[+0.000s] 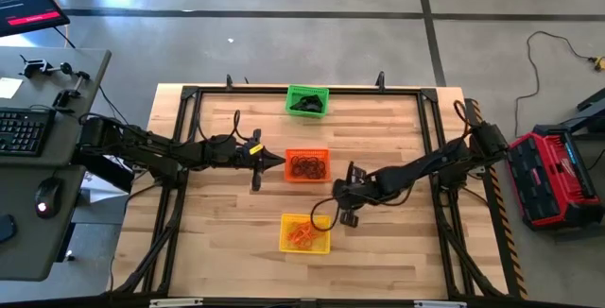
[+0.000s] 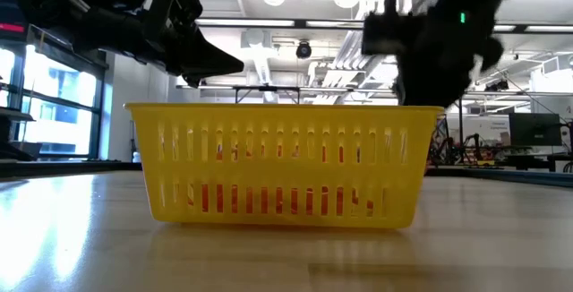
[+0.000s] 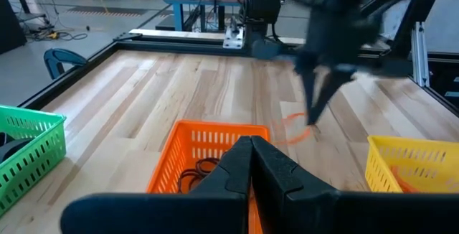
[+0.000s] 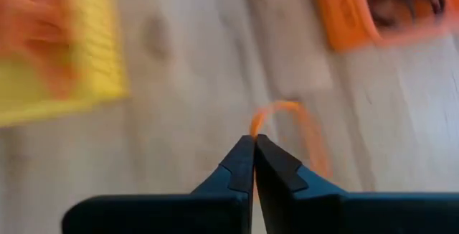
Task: Sort rubber bands into baskets
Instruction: Put the orange rubber band into the yellow bin
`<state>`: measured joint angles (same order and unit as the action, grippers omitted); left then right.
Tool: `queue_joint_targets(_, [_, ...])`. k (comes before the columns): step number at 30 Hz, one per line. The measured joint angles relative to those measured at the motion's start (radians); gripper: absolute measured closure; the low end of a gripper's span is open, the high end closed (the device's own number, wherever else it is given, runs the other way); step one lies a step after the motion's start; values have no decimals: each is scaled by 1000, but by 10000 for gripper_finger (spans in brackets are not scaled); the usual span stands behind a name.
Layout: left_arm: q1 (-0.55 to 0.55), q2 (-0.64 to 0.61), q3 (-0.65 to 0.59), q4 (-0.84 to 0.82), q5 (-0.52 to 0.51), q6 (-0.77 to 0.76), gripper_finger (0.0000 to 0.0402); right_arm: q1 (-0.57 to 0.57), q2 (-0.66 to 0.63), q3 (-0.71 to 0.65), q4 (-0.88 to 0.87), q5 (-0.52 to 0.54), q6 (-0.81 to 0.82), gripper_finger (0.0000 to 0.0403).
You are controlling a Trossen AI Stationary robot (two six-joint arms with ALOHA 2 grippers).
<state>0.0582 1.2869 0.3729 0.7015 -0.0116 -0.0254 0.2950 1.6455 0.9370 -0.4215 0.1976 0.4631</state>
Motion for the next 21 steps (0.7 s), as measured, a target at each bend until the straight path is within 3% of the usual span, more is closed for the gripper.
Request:
queue_joint_targets(7, [0, 0, 0, 0, 0, 0, 401, 70, -2, 197, -166, 1, -38, 402])
queue_joint_targets(11, [0, 0, 0, 0, 0, 0, 401, 103, -2, 270, -171, -35, -74, 402])
queue_joint_targets(21, [0, 0, 0, 0, 0, 1, 401, 110, -3, 261, 118, -250, -87, 403])
